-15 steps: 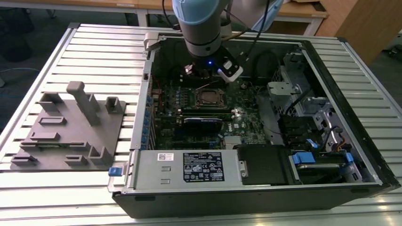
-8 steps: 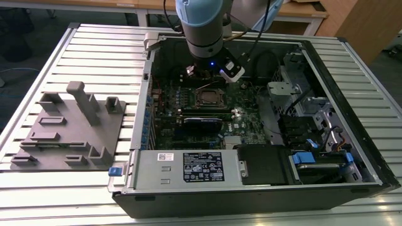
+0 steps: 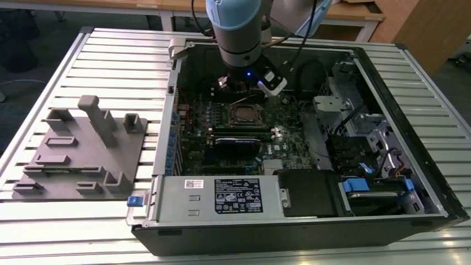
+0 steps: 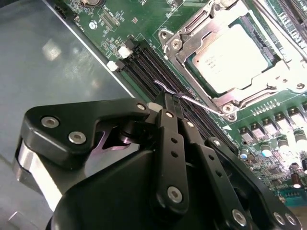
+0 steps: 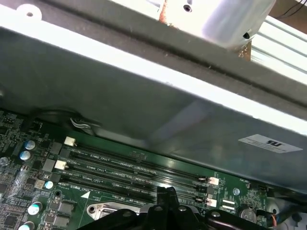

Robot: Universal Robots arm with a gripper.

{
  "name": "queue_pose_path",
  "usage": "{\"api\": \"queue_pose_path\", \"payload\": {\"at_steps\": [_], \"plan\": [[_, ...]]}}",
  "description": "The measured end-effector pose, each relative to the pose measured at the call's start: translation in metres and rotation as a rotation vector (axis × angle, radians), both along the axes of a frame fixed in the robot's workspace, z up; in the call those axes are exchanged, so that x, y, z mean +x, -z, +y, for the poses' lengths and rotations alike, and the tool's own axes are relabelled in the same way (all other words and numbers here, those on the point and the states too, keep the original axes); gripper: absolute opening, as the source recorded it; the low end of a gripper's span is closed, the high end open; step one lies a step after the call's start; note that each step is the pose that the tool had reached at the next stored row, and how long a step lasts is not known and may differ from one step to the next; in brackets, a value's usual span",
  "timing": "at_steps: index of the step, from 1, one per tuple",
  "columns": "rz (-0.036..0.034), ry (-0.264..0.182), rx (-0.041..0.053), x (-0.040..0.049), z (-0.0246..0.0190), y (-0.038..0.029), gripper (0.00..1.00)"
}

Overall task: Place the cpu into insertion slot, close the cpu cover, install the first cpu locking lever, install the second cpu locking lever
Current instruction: 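Install the first cpu locking lever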

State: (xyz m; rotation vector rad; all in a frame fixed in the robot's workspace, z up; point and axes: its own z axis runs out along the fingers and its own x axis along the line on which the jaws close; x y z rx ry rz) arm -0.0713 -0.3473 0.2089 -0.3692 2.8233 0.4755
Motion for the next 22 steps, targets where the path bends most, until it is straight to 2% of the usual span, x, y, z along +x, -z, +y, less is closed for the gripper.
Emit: {"api": "queue_pose_path", "payload": {"at_steps": [4,7,12,16,22], "plan": [[-0.0001,0.0,0.0001,0.0,0.0,-0.0074,0.1],[-0.0001,0.0,0.0,0.0,0.0,-0.0104,0.1],[-0.0058,-0.001,-0.0029,-0.0002,0.0,-0.0105,0.1],[-0.0084,-0.006,-0.0168,-0.0006,-0.0001,-0.0101,0.1],[-0.0106,-0.026,-0.0178,-0.001,-0.0001,-0.0037,0.1]]}}
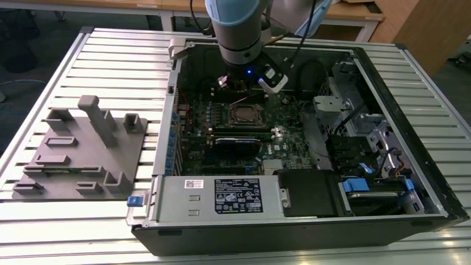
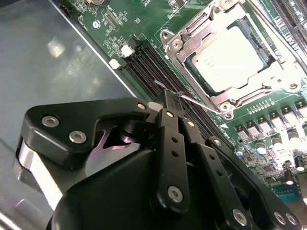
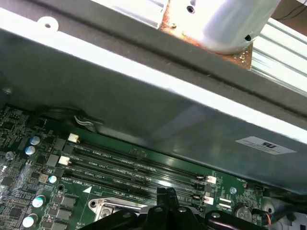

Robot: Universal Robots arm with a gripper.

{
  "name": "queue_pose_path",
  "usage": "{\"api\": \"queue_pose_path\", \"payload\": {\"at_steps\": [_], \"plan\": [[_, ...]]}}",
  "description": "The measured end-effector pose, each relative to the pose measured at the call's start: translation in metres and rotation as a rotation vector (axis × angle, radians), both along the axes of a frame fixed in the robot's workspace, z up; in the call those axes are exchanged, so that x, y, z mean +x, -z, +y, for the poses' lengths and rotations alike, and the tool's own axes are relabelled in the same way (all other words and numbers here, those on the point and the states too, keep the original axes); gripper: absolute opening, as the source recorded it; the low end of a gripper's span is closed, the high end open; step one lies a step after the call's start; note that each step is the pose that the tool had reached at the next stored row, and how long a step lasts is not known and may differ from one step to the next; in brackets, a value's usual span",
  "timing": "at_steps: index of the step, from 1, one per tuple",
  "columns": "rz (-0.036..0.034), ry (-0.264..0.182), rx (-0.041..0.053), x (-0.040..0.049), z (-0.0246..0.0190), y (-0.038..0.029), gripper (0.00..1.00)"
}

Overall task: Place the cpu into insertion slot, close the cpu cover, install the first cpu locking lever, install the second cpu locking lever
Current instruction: 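Install the first cpu locking lever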

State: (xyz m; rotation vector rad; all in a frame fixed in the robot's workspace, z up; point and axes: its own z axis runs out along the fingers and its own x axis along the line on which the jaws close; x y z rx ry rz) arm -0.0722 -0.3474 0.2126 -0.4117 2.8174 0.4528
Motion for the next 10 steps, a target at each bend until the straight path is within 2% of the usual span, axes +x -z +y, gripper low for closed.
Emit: {"api": "queue_pose_path", "payload": {"at_steps": [8,10], "plan": [[-0.0001,-0.011,-0.0003,0.0001,0.0,0.0008,0.1],[-0.0002,-0.014,-0.0036,0.0001,-0.0001,0.0009,0.1]]}}
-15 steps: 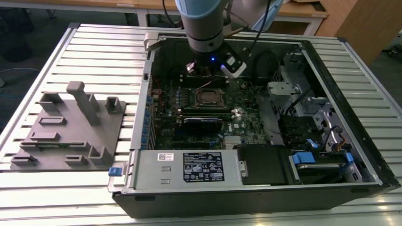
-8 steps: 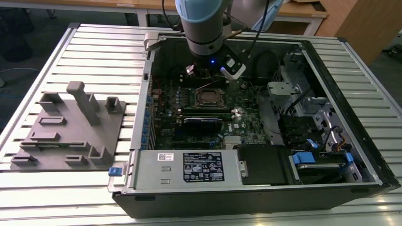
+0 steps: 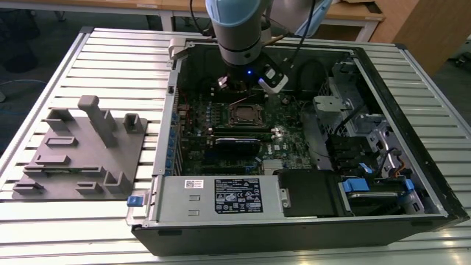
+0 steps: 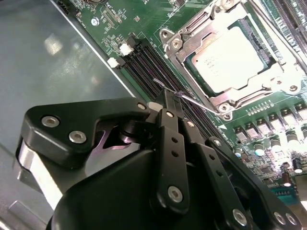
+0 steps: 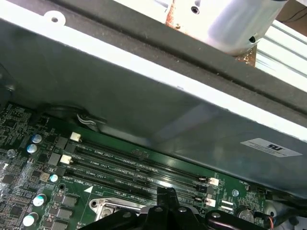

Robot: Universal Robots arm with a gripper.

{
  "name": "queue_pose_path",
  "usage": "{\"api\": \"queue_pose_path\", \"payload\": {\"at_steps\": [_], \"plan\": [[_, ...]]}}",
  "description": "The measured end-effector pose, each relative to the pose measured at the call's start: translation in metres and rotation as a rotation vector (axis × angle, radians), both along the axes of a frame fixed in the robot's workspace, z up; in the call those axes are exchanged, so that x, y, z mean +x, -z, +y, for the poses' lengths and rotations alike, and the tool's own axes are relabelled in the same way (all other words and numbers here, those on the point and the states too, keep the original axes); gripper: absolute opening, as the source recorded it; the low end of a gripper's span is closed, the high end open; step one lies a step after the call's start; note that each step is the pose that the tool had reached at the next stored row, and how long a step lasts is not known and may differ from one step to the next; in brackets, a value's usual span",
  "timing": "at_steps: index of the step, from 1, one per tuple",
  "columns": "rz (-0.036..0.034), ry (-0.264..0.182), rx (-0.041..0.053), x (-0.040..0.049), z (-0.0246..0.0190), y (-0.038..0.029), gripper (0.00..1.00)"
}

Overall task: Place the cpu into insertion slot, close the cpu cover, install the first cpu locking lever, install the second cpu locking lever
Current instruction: 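Install the first cpu locking lever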

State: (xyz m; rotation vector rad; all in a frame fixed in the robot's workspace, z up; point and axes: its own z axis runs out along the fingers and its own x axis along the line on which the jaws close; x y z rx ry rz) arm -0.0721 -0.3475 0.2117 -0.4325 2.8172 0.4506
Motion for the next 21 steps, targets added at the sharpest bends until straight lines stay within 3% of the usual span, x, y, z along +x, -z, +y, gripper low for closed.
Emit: {"api": "queue_pose_path", "payload": {"at_steps": [6,13,21], "plan": [[0.0,-0.021,-0.017,0.0014,-0.0005,0.0003,0.1],[-0.0004,-0.085,-0.0177,0.0031,-0.0005,0.0039,0.1],[-0.0005,-0.102,-0.0198,0.0078,-0.0004,0.0068,0.1]]}}
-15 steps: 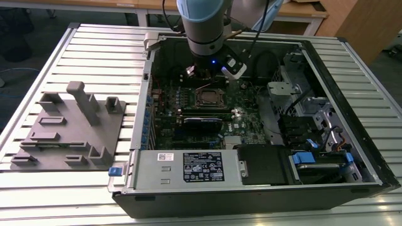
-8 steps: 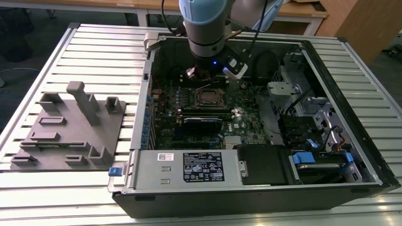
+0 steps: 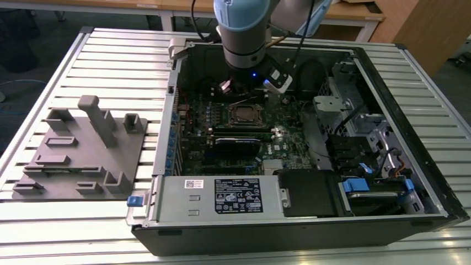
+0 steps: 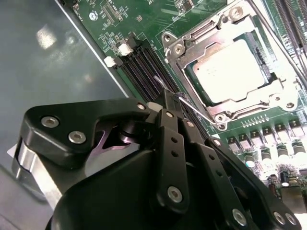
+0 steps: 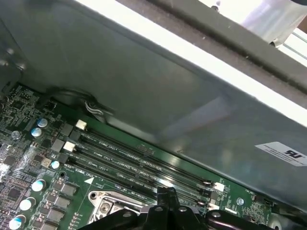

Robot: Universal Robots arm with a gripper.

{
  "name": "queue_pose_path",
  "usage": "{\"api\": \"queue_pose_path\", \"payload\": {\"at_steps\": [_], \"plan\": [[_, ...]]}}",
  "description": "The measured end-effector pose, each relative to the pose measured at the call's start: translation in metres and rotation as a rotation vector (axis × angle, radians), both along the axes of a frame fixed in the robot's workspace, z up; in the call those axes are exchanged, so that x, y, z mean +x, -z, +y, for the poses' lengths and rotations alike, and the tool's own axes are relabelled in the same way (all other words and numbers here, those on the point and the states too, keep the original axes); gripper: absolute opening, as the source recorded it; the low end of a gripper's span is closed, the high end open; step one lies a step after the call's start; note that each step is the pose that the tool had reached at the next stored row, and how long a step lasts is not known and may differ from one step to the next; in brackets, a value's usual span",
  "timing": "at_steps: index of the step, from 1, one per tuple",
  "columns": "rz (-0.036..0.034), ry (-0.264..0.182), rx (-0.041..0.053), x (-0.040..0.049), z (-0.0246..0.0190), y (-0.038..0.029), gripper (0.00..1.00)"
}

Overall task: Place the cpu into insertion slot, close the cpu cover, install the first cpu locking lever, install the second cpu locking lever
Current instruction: 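Install the first cpu locking lever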

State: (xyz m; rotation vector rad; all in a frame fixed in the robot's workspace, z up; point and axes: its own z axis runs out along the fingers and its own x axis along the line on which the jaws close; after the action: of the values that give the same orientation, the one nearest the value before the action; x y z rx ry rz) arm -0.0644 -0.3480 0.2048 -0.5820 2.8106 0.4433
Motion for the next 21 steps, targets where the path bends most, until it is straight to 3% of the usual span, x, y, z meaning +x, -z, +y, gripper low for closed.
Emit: {"api": "queue_pose_path", "payload": {"at_steps": [12,21], "plan": [[-0.0012,-0.034,-0.001,0.0001,0.0,0.0034,0.1],[-0.0012,-0.032,-0.0009,0.0002,0.0,0.0035,0.1]]}}
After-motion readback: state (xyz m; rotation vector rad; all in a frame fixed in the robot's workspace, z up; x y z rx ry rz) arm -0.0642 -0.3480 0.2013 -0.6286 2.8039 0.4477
